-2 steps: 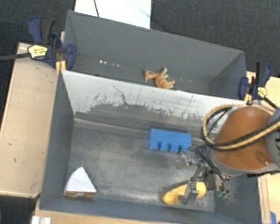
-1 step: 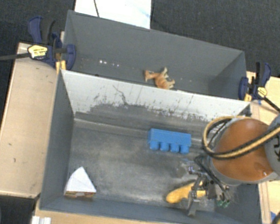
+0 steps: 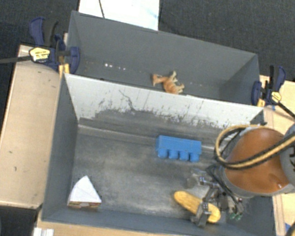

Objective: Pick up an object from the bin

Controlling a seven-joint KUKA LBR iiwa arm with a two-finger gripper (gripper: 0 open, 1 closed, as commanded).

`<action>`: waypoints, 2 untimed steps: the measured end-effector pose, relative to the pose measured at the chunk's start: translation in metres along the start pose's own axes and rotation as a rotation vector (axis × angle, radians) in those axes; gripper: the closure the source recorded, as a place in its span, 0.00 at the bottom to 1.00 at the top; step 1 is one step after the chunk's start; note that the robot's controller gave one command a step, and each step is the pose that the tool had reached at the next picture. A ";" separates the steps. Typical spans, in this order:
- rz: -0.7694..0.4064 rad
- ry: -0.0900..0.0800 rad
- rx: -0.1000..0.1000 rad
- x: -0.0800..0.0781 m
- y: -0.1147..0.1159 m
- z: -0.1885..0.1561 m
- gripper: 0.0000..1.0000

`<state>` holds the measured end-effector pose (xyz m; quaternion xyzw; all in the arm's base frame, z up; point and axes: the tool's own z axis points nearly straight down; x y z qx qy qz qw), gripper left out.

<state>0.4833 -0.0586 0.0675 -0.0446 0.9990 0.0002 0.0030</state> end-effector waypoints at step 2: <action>0.046 0.002 0.000 0.003 -0.020 -0.003 1.00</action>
Offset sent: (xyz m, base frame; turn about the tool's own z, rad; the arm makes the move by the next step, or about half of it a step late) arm 0.0000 0.0000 0.0000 0.0000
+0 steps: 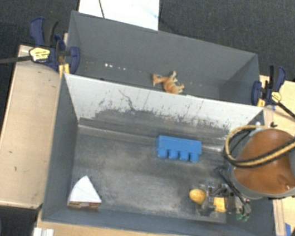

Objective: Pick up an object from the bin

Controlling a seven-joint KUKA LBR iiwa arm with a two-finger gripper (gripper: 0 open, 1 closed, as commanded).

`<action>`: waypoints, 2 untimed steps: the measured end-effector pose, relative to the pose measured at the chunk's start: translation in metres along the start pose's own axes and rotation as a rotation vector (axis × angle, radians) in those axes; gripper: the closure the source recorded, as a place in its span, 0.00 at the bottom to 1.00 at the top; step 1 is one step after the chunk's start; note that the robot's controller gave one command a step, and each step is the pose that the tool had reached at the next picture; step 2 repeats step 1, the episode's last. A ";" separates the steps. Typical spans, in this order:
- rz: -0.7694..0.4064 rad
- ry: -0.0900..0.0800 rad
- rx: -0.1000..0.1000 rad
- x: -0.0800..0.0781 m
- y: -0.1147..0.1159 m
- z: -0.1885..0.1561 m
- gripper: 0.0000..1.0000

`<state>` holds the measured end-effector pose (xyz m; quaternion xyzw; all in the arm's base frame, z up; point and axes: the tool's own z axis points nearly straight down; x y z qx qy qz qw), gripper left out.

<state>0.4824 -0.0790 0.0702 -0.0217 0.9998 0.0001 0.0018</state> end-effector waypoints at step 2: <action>0.036 -0.003 0.001 -0.015 -0.013 -0.161 1.00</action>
Offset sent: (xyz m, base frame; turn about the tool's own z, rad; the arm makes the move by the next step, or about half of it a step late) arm 0.0000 0.0000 0.0000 0.0000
